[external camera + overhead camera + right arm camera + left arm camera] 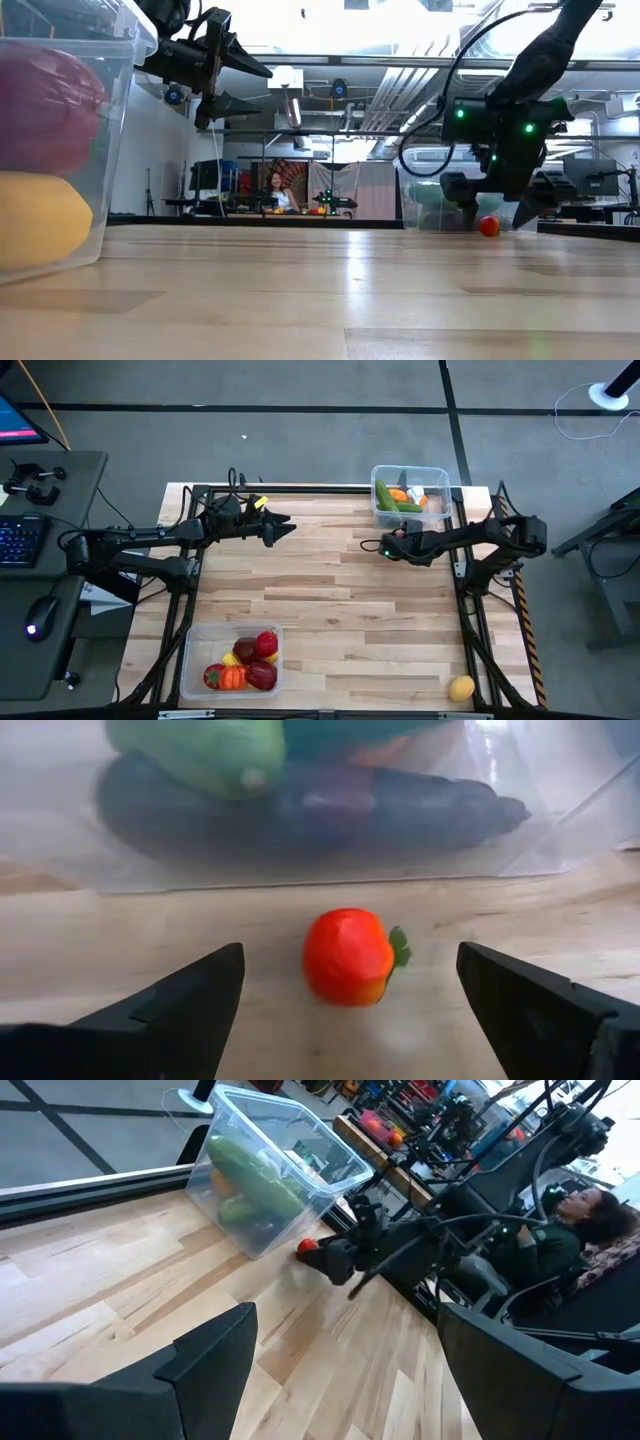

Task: Sort produce into baskets
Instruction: Put the orange tomato into the bottom transparent bin

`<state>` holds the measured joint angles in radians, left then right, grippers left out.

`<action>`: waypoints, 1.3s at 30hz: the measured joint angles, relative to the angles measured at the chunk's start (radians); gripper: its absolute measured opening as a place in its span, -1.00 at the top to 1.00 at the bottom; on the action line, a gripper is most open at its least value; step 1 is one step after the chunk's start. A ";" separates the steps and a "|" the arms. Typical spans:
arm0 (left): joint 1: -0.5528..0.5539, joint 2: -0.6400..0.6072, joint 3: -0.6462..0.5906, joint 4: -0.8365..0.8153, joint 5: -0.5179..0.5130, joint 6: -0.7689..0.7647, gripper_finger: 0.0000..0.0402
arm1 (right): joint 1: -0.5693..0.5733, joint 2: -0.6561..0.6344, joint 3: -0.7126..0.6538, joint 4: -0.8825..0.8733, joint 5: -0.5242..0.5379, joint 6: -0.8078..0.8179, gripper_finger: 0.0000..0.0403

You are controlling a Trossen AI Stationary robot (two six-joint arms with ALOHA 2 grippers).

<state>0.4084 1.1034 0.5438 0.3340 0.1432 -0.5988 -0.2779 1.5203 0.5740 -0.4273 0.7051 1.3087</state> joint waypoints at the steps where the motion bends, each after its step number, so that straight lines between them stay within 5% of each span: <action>1: 0.000 0.000 0.000 0.000 0.000 0.000 -0.50 | -0.009 0.011 0.000 0.005 -0.001 0.000 -0.78; 9: 0.000 0.000 0.000 0.000 0.000 -0.003 -0.50 | -0.030 0.083 0.003 0.051 -0.005 0.028 -0.47; 23: 0.000 0.000 0.000 0.000 0.000 -0.003 -0.50 | -0.001 0.073 0.002 0.037 -0.018 -0.022 0.61; 35: -0.026 0.000 0.000 -0.001 0.000 -0.019 -0.50 | 0.361 -0.267 0.000 0.088 -0.408 -0.286 0.57; 39: -0.027 0.000 0.000 -0.001 0.000 -0.019 -0.50 | 0.429 -0.390 0.060 0.221 -0.417 -0.428 0.59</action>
<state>0.3817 1.1033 0.5434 0.3329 0.1432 -0.6178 0.1514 1.1298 0.6337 -0.2066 0.2884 0.8803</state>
